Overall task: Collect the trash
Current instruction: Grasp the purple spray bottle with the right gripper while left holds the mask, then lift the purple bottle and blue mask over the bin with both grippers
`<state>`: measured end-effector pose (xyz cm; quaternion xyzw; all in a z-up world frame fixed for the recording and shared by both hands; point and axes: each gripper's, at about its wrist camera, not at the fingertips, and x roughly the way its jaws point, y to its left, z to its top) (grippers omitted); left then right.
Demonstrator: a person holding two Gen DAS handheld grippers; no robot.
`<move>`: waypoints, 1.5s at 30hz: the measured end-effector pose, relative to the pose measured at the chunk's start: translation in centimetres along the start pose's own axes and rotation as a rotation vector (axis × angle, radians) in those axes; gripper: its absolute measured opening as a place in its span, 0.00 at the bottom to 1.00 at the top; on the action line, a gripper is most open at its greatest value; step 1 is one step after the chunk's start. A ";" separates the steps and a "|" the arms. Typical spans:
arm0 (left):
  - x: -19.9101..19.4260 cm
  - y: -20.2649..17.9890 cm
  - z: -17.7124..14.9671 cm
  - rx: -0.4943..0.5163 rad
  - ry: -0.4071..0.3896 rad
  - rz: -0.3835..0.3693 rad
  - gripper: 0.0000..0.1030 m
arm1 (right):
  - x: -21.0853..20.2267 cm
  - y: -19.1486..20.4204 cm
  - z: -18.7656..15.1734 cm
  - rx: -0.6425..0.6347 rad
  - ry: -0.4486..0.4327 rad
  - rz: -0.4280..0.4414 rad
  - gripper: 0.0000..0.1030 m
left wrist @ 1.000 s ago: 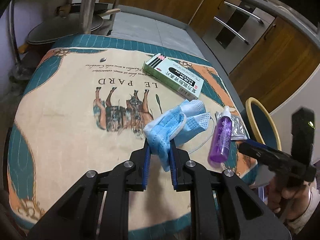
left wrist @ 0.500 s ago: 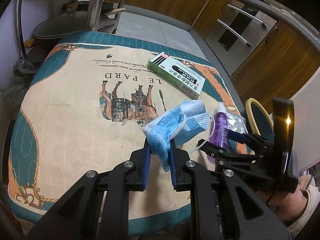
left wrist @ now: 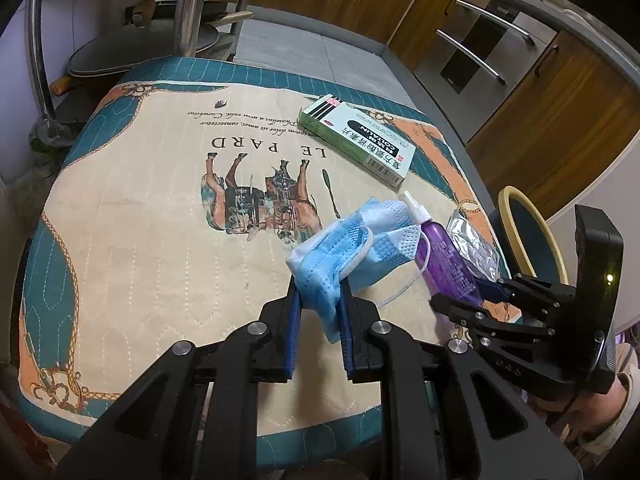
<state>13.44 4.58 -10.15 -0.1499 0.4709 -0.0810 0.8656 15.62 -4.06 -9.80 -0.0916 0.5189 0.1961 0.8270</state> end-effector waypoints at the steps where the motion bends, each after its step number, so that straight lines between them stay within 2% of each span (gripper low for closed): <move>1: 0.0 0.0 0.0 0.000 0.001 0.000 0.16 | -0.1 -0.1 -0.2 -0.002 0.002 0.005 0.35; 7: -0.1 -0.4 -0.4 0.011 0.011 0.002 0.16 | -0.6 -0.4 -1.1 0.002 0.007 0.042 0.35; 18: -1.0 -1.1 -1.1 0.027 0.001 -0.005 0.16 | -1.1 -2.1 -2.1 0.093 -0.017 0.148 0.33; 21: -1.2 -1.4 -1.2 0.028 -0.002 -0.013 0.16 | -1.7 -3.0 -2.5 0.140 -0.039 0.188 0.32; 30: -1.5 -1.9 -1.3 0.025 -0.003 -0.018 0.16 | -3.5 -4.2 -2.8 0.184 -0.100 0.235 0.32; 33: -1.6 -2.6 -1.1 0.043 -0.006 -0.020 0.16 | -4.7 -4.4 -2.7 0.189 -0.130 0.239 0.32; 38: -2.0 -4.4 -0.6 0.049 -0.025 -0.064 0.16 | -8.1 -5.5 -2.6 0.187 -0.200 0.229 0.32; 45: -1.9 -8.7 0.6 0.093 -0.029 -0.125 0.16 | -13.3 -9.3 -3.7 0.205 -0.280 0.184 0.32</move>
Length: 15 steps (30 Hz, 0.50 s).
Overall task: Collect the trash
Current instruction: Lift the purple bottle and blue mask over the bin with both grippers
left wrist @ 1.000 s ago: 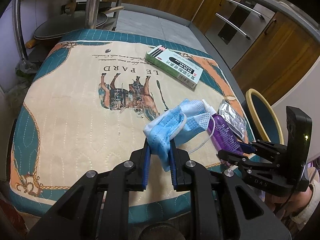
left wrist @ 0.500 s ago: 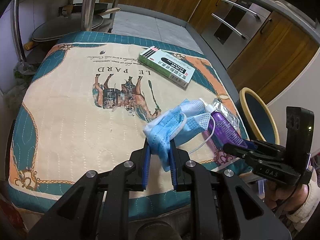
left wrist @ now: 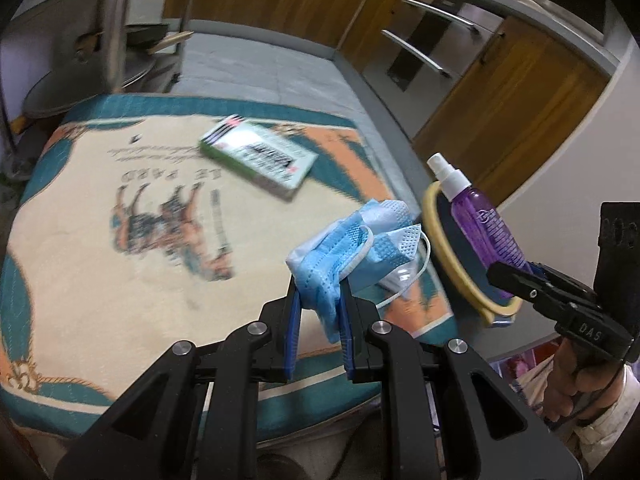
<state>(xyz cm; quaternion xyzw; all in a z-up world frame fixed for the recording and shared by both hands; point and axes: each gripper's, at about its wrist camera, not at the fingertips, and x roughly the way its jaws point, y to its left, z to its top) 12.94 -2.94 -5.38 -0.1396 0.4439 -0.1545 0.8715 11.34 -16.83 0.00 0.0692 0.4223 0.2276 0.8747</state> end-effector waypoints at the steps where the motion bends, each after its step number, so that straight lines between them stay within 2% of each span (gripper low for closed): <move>1: 0.1 -0.8 0.3 0.012 -0.003 -0.010 0.16 | -0.6 -0.5 0.1 0.003 -0.010 -0.009 0.32; 6: 0.7 -4.7 1.6 0.073 -0.007 -0.058 0.16 | -4.2 -3.5 -0.3 0.047 -0.064 -0.070 0.32; 15: 4.0 -11.6 2.9 0.185 0.030 -0.108 0.16 | -6.6 -8.7 -2.7 0.195 -0.109 -0.177 0.32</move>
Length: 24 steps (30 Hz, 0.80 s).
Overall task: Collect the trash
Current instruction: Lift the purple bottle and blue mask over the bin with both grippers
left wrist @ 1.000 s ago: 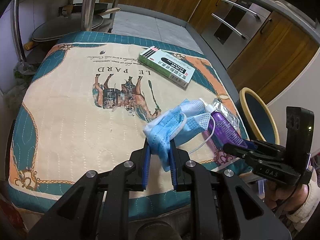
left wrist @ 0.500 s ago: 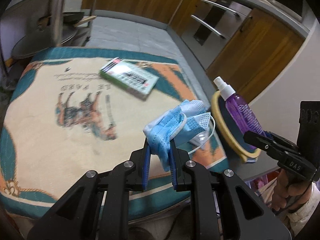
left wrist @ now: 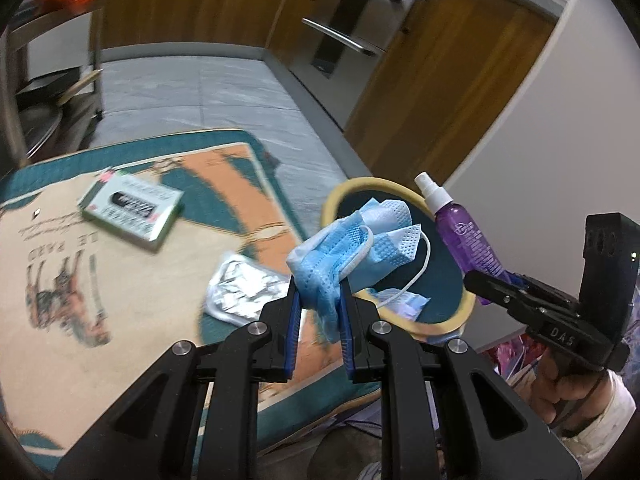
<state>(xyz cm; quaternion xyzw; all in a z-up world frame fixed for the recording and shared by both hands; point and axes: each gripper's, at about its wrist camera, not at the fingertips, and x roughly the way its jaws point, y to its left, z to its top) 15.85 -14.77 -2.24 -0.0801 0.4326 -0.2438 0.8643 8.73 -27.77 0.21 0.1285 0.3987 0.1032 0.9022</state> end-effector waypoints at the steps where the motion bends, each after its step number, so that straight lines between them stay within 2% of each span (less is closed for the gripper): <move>1: 0.5 -0.6 0.2 0.011 0.006 -0.002 0.16 | -0.1 -0.4 -0.1 0.009 -0.004 -0.011 0.32; 8: 3.6 -4.0 1.3 0.074 0.038 -0.014 0.16 | -0.3 -3.7 -0.8 0.109 -0.017 -0.069 0.32; 16: 7.1 -7.1 1.8 0.161 0.084 0.005 0.16 | 0.6 -4.9 -1.4 0.120 0.024 -0.154 0.32; 24: 9.5 -8.2 1.9 0.229 0.120 0.041 0.16 | 1.6 -5.1 -1.7 0.122 0.067 -0.175 0.32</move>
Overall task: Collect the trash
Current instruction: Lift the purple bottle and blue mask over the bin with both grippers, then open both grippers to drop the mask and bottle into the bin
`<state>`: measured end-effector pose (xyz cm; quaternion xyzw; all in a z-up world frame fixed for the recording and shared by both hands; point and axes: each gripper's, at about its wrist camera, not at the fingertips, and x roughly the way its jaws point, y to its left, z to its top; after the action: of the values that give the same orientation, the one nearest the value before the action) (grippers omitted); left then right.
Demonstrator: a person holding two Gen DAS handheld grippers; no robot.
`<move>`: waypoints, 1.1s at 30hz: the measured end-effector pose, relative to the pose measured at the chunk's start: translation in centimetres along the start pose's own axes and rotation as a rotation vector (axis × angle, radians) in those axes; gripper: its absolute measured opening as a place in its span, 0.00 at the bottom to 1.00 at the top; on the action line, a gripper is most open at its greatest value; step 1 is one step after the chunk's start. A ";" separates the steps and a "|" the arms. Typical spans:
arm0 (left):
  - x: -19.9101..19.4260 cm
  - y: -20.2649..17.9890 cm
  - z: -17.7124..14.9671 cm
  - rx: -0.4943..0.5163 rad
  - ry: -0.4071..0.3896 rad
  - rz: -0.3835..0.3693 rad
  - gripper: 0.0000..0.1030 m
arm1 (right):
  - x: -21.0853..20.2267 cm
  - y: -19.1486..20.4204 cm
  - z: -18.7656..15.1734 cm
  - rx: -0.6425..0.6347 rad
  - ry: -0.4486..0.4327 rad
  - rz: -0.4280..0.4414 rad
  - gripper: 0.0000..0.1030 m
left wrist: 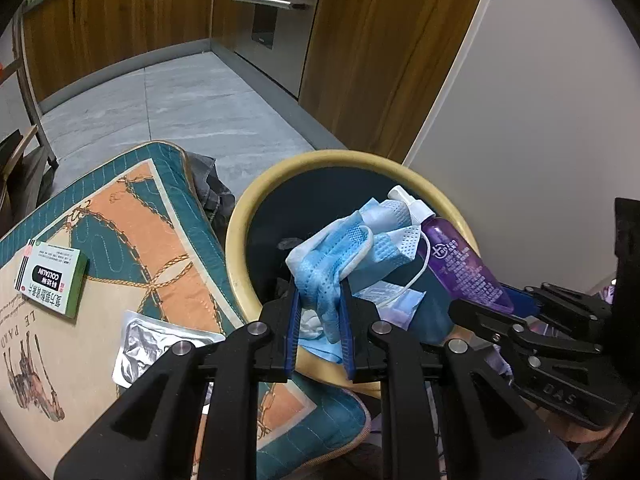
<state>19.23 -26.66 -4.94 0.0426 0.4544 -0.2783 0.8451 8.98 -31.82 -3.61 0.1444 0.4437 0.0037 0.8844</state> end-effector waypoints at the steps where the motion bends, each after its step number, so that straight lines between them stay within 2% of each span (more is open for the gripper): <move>1: 0.3 -0.1 0.1 0.003 0.006 0.002 0.16 | 0.1 0.1 0.0 -0.004 0.003 -0.002 0.32; 19: 2.5 -0.5 0.3 0.038 0.056 -0.003 0.19 | 1.1 0.1 0.3 0.007 0.037 -0.020 0.33; 28: 2.0 -0.3 0.3 0.040 0.044 -0.008 0.35 | 1.6 -0.2 0.3 0.026 0.055 -0.025 0.33; 30: 1.8 -0.3 0.4 0.040 0.039 -0.013 0.40 | 1.7 -0.2 0.2 0.025 0.058 -0.024 0.33; 32: 1.5 -0.2 0.3 0.042 0.027 -0.014 0.53 | 1.7 -0.1 0.2 0.024 0.057 -0.024 0.33; 33: 1.4 -0.2 0.3 0.043 0.021 -0.015 0.53 | 1.7 -0.1 0.2 0.026 0.057 -0.023 0.33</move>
<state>19.95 -27.53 -5.80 0.0602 0.4574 -0.2940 0.8371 10.18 -31.76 -4.88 0.1508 0.4703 -0.0080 0.8695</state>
